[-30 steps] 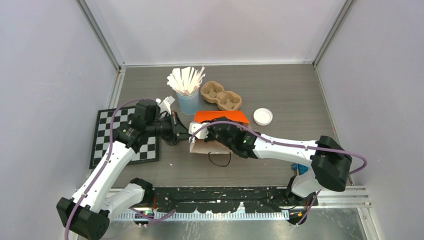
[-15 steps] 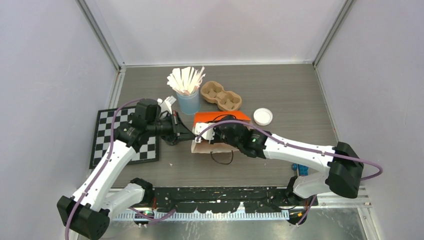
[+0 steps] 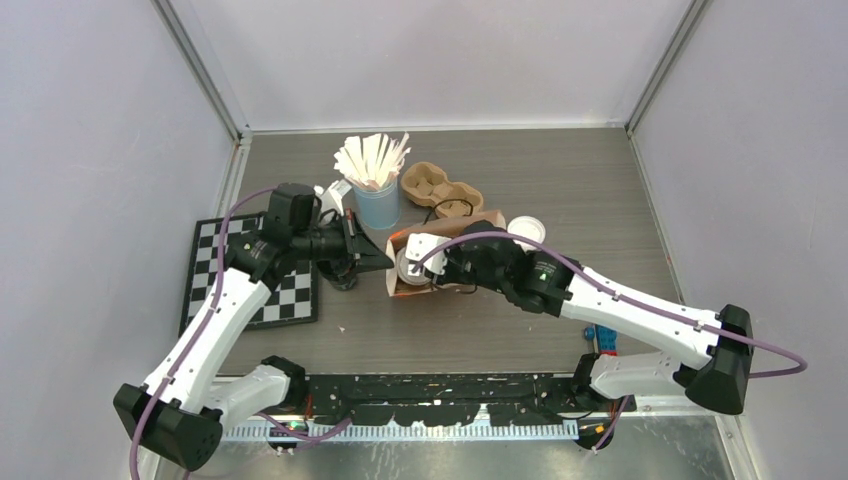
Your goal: Pack the takeout coffee
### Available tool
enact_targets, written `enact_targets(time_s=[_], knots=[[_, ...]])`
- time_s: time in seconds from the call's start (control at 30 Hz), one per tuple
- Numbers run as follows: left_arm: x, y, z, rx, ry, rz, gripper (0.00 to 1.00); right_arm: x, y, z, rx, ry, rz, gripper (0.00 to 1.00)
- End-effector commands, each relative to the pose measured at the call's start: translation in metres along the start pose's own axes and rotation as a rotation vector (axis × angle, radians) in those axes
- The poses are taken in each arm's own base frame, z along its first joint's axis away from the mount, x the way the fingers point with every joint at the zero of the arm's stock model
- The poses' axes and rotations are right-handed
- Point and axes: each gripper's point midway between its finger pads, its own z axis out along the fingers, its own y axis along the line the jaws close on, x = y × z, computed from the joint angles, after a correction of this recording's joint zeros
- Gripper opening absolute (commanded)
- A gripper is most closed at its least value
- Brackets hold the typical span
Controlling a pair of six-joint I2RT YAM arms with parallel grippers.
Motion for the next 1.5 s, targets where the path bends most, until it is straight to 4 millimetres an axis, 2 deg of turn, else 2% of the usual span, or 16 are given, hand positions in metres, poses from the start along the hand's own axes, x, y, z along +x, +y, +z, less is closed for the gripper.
enact_targets(time_s=[0.0,0.27,0.43,0.6,0.77,0.97,1.33,1.47], knots=[[0.0,-0.01,-0.007,-0.012,0.011,-0.05,0.0,-0.02,-0.02,-0.022,0.047,-0.053,0.088,0.34],[-0.001,-0.002,-0.007,-0.11,0.036,-0.139,0.0,-0.033,-0.063,-0.038,0.215,-0.107,0.219,0.34],[-0.004,-0.002,-0.008,-0.138,0.034,-0.175,0.0,-0.032,-0.08,-0.042,0.262,-0.121,0.262,0.34],[-0.006,-0.004,-0.005,-0.159,0.047,-0.247,0.0,-0.041,-0.093,-0.052,0.284,-0.178,0.326,0.34],[-0.01,-0.008,-0.005,-0.171,0.045,-0.303,0.0,-0.048,-0.091,-0.058,0.247,-0.224,0.337,0.34],[-0.017,-0.021,-0.004,-0.134,0.031,-0.374,0.0,-0.057,-0.088,-0.065,0.206,-0.27,0.351,0.34],[-0.017,-0.012,-0.004,-0.207,0.033,-0.451,0.0,-0.076,-0.097,-0.085,0.228,-0.376,0.407,0.34],[-0.016,-0.007,-0.003,-0.235,0.034,-0.464,0.05,-0.078,-0.104,-0.089,0.264,-0.394,0.426,0.34]])
